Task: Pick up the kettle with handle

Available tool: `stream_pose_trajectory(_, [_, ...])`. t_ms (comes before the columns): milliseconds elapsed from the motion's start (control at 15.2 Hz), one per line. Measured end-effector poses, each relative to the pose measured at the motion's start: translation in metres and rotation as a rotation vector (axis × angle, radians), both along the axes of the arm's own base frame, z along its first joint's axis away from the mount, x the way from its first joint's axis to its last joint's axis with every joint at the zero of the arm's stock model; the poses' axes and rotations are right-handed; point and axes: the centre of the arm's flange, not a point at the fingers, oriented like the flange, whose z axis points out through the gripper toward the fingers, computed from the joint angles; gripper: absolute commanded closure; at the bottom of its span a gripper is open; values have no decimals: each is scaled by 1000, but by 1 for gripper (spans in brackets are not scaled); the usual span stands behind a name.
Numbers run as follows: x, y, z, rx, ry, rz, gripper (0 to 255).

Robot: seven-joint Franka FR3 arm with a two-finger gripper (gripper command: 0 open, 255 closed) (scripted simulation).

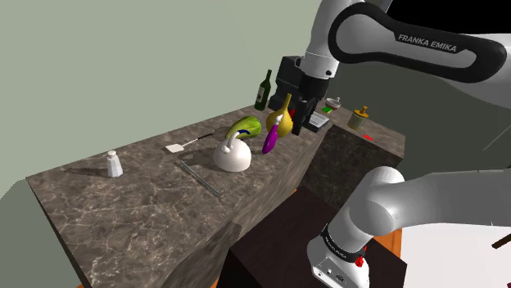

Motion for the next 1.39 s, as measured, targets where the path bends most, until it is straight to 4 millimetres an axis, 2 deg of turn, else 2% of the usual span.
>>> stream_pose_trajectory(132, [2, -4, -3, 4, -3, 18, 0])
stream_pose_trajectory(264, [12, -21, -14, 18, -13, 82, 0])
stream_pose_trajectory(726, [57, -74, -67, 78, -61, 371, 0])
stream_pose_trajectory(1122, [112, -106, -114, 130, -105, 623, 0])
stream_pose_trajectory(1386, [154, -116, -145, 164, -134, 790, 0])
